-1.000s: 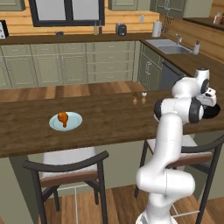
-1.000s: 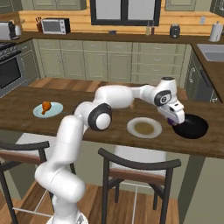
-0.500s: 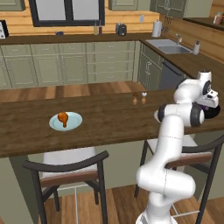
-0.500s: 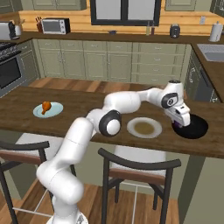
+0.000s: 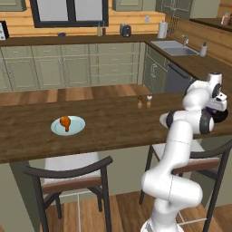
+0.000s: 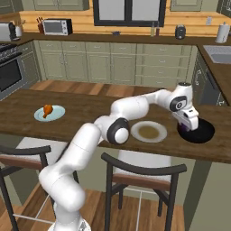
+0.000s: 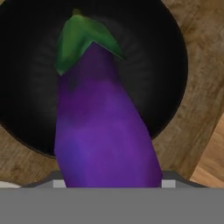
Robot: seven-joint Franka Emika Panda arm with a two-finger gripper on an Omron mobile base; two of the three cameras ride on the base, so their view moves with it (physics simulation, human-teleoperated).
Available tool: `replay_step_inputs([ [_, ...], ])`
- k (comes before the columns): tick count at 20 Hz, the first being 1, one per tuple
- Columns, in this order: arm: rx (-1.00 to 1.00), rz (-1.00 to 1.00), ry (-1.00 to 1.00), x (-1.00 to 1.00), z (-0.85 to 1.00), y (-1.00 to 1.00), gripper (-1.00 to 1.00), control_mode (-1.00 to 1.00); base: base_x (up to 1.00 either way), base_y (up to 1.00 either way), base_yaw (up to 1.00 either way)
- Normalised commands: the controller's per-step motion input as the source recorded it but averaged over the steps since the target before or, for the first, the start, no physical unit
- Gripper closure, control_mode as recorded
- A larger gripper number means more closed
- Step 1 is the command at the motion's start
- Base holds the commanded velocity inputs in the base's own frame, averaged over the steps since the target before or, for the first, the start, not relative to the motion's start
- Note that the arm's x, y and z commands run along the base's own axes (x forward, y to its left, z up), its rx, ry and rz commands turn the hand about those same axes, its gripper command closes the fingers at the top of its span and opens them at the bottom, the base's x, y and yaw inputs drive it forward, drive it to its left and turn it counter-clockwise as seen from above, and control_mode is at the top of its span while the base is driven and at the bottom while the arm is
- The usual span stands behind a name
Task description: Pick the chicken drumstick and eggplant from their plates and place them in the bowl. Then put the bowl in the fridge.
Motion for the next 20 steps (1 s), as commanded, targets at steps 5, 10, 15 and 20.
replay_step_inputs([
  [5, -0.19, 0.0, -0.16, 0.0, -0.19, 0.01, 1.0, -1.0, 0.0, 0.0, 0.0],
  [10, -0.3, 0.0, -0.14, -0.04, -0.39, 0.17, 1.0, -1.0, 0.0, 0.0, 0.0],
  [15, -0.13, 0.0, -0.1, -0.11, -0.34, 0.09, 1.0, -1.0, 0.0, 0.0, 0.0],
  [20, 0.0, 0.0, -0.01, 0.01, 0.0, -0.12, 1.0, -1.0, 0.0, 0.0, 0.0],
])
